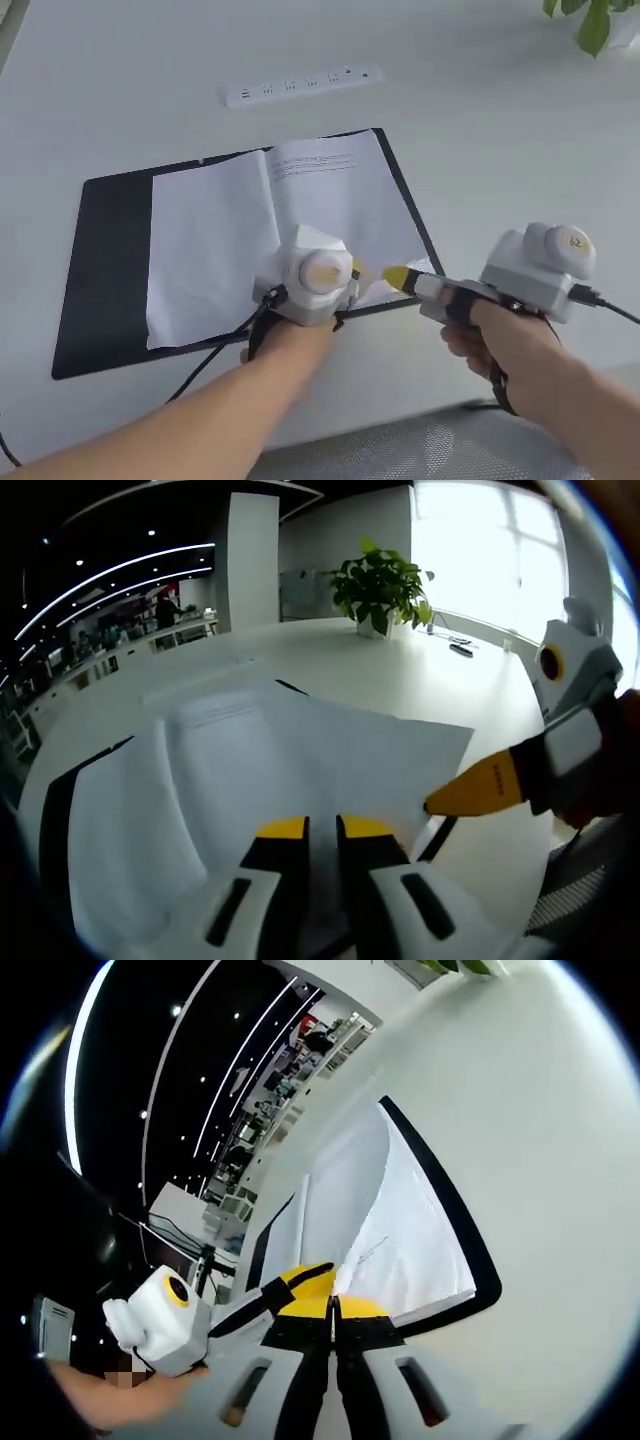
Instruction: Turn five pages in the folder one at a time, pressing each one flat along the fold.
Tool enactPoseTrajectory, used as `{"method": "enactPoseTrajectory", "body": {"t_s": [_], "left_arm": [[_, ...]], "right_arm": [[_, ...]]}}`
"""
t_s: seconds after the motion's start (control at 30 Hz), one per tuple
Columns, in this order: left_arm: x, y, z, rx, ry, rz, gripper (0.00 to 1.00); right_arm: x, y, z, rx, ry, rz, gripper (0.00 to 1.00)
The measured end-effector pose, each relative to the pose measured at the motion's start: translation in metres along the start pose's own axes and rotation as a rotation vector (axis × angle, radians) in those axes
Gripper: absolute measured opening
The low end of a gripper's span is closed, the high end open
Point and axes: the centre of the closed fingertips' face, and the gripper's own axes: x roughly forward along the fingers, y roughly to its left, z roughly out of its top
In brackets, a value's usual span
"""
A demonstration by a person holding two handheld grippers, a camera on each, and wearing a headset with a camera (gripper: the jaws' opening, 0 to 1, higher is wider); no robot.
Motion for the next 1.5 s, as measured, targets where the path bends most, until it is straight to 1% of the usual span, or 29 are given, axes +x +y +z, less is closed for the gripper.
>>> {"method": "enactPoseTrajectory", "body": {"t_s": [0.03, 0.1, 0.17, 0.23, 0.3, 0.33, 0.37, 0.4, 0.47, 0.53, 0.6, 0.63, 0.67, 0.7, 0.73, 0.8, 0.9, 0.93, 0.97, 1.03, 1.1, 1.13, 1.17, 1.23, 1.3, 1.33, 1.4, 1.47, 1.5], "left_arm": [[-0.004, 0.000, 0.005, -0.020, -0.023, -0.012, 0.12], [-0.010, 0.005, 0.009, -0.016, -0.024, -0.007, 0.15], [-0.017, 0.010, 0.015, -0.028, -0.043, -0.007, 0.15], [-0.025, 0.016, 0.019, -0.032, -0.051, -0.002, 0.16], [-0.034, 0.020, 0.024, -0.052, -0.071, -0.009, 0.18], [-0.038, 0.023, 0.025, -0.052, -0.076, -0.006, 0.19], [-0.042, 0.025, 0.027, -0.055, -0.082, -0.005, 0.20], [-0.049, 0.028, 0.029, -0.064, -0.090, -0.011, 0.20], [-0.060, 0.036, 0.029, -0.064, -0.095, -0.001, 0.22], [-0.070, 0.043, 0.030, -0.079, -0.103, 0.002, 0.22], [-0.085, 0.055, 0.030, -0.095, -0.119, 0.019, 0.24], [-0.090, 0.059, 0.030, -0.104, -0.124, 0.023, 0.24], [-0.098, 0.065, 0.029, -0.105, -0.135, 0.032, 0.25], [-0.100, 0.067, 0.029, -0.106, -0.137, 0.037, 0.25], [-0.112, 0.075, 0.028, -0.116, -0.142, 0.047, 0.25], [-0.121, 0.084, 0.024, -0.116, -0.146, 0.063, 0.25], [-0.139, 0.101, 0.018, -0.129, -0.153, 0.093, 0.25], [-0.141, 0.103, 0.017, -0.129, -0.153, 0.097, 0.25], [-0.147, 0.110, 0.014, -0.126, -0.148, 0.111, 0.25], [-0.156, 0.117, 0.010, -0.136, -0.153, 0.124, 0.25], [-0.166, 0.128, 0.005, -0.142, -0.155, 0.144, 0.25], [-0.169, 0.131, 0.003, -0.144, -0.156, 0.148, 0.25], [-0.173, 0.134, 0.001, -0.148, -0.157, 0.156, 0.25], [-0.181, 0.140, -0.003, -0.153, -0.157, 0.166, 0.25], [-0.189, 0.147, -0.008, -0.157, -0.160, 0.182, 0.25], [-0.193, 0.151, -0.011, -0.162, -0.157, 0.187, 0.24], [-0.199, 0.158, -0.016, -0.168, -0.152, 0.203, 0.24], [-0.204, 0.162, -0.020, -0.178, -0.156, 0.211, 0.24], [-0.207, 0.165, -0.023, -0.179, -0.148, 0.218, 0.24]], "right_arm": [[0.000, 0.003, 0.000, -0.016, -0.001, 0.006, 0.00], [-0.001, 0.009, 0.001, -0.040, -0.005, 0.016, 0.00], [-0.001, 0.015, 0.002, -0.059, -0.010, 0.022, 0.00], [-0.001, 0.022, 0.003, -0.080, -0.014, 0.035, 0.00], [-0.002, 0.031, 0.004, -0.104, -0.021, 0.056, 0.00], [-0.002, 0.037, 0.005, -0.115, -0.022, 0.073, 0.00], [-0.002, 0.038, 0.005, -0.119, -0.023, 0.074, 0.00], [-0.002, 0.045, 0.006, -0.143, -0.025, 0.089, 0.00], [-0.002, 0.054, 0.006, -0.155, -0.029, 0.105, 0.00], [-0.001, 0.062, 0.006, -0.171, -0.031, 0.122, 0.00], [0.000, 0.075, 0.004, -0.192, -0.035, 0.157, 0.00], [0.001, 0.079, 0.003, -0.197, -0.032, 0.162, 0.00], [0.002, 0.086, 0.000, -0.219, -0.029, 0.178, 0.00], [0.003, 0.088, 0.000, -0.225, -0.028, 0.182, 0.00], [0.006, 0.096, -0.004, -0.231, -0.022, 0.195, 0.00], [0.010, 0.105, -0.010, -0.257, -0.011, 0.208, 0.00], [0.016, 0.115, -0.017, -0.269, 0.003, 0.227, 0.00], [0.018, 0.118, -0.019, -0.277, 0.007, 0.233, 0.00], [0.022, 0.122, -0.023, -0.278, 0.016, 0.238, 0.00], [0.027, 0.127, -0.027, -0.282, 0.022, 0.248, 0.00], [0.034, 0.135, -0.035, -0.295, 0.043, 0.258, 0.00], [0.036, 0.137, -0.038, -0.294, 0.046, 0.261, 0.00], [0.040, 0.140, -0.043, -0.300, 0.066, 0.264, 0.00], [0.045, 0.143, -0.048, -0.303, 0.074, 0.269, 0.00], [0.054, 0.140, -0.053, -0.323, 0.103, 0.260, 0.00], [0.059, 0.140, -0.057, -0.318, 0.112, 0.260, 0.00], [0.066, 0.141, -0.065, -0.337, 0.135, 0.253, 0.00], [0.073, 0.140, -0.071, -0.333, 0.156, 0.247, 0.00], [0.078, 0.140, -0.075, -0.348, 0.163, 0.244, 0.00]]}}
